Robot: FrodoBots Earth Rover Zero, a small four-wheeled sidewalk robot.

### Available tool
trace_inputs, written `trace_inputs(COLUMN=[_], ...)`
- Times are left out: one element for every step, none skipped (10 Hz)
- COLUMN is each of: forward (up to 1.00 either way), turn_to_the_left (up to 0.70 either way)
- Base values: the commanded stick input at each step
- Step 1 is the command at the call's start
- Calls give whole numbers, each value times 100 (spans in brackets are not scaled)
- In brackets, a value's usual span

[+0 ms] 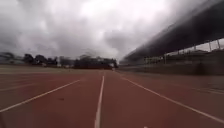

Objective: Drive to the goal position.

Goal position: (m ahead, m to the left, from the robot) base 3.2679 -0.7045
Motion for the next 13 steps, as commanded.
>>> trace_inputs(forward=[70, 70, 70, 70, 70, 70, 70, 70, 70, 70, 70, 70, 70], turn_to_the_left=[0, 0, 0, 0, 0, 0, 0, 0, 0, 0, 0, 0, 0])
